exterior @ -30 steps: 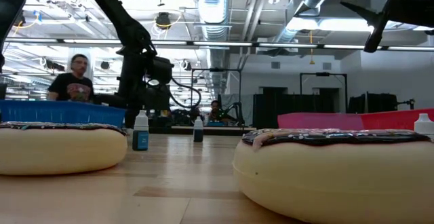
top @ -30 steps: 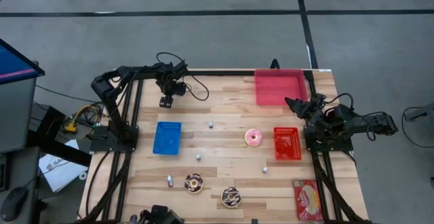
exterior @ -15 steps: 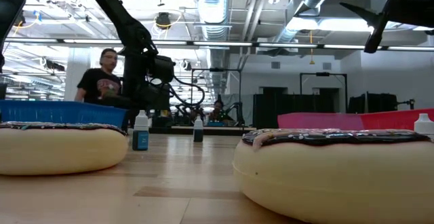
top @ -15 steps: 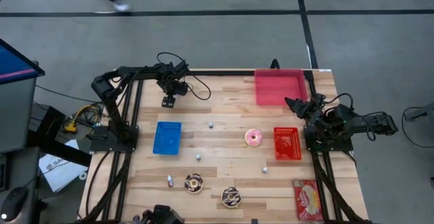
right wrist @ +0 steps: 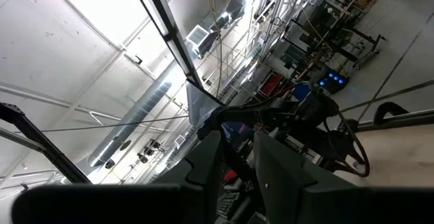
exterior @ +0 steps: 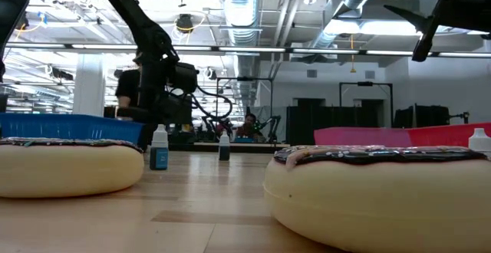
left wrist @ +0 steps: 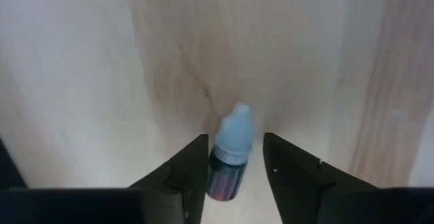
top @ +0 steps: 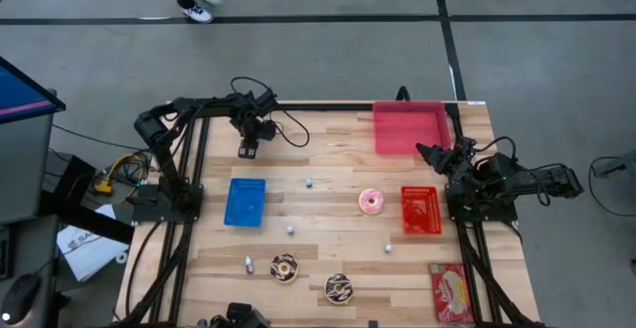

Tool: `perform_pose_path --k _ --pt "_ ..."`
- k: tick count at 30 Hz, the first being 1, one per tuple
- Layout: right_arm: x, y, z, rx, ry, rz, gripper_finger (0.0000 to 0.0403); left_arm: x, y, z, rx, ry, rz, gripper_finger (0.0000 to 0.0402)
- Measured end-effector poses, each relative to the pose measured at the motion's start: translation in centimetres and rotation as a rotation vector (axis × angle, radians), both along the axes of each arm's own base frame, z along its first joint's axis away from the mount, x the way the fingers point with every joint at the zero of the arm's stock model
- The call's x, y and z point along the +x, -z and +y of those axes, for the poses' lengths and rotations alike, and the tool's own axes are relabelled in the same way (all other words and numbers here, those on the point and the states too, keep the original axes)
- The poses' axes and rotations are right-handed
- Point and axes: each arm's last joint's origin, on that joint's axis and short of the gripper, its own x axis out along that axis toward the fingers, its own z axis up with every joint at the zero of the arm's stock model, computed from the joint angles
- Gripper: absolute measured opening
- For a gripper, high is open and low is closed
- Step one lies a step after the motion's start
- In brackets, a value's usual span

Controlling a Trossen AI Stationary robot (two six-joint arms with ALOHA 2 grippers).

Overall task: Pick & Place Food Item
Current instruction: Put the black food coloring bottle into the blue bin

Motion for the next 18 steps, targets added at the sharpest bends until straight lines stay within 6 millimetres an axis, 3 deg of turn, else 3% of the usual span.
perform_pose_path --k 10,18 --pt "0.00 0.00 0.00 0.001 0.000 0.000 0.0082 0.33 0.01 -0.37 -0.024 -0.023 -0.026 0.0070" --pt "0.00 0.00 0.00 0.002 -0.001 -0.001 0.0082 0.42 0.00 -0.33 -0.027 -0.127 -0.055 0.0065"
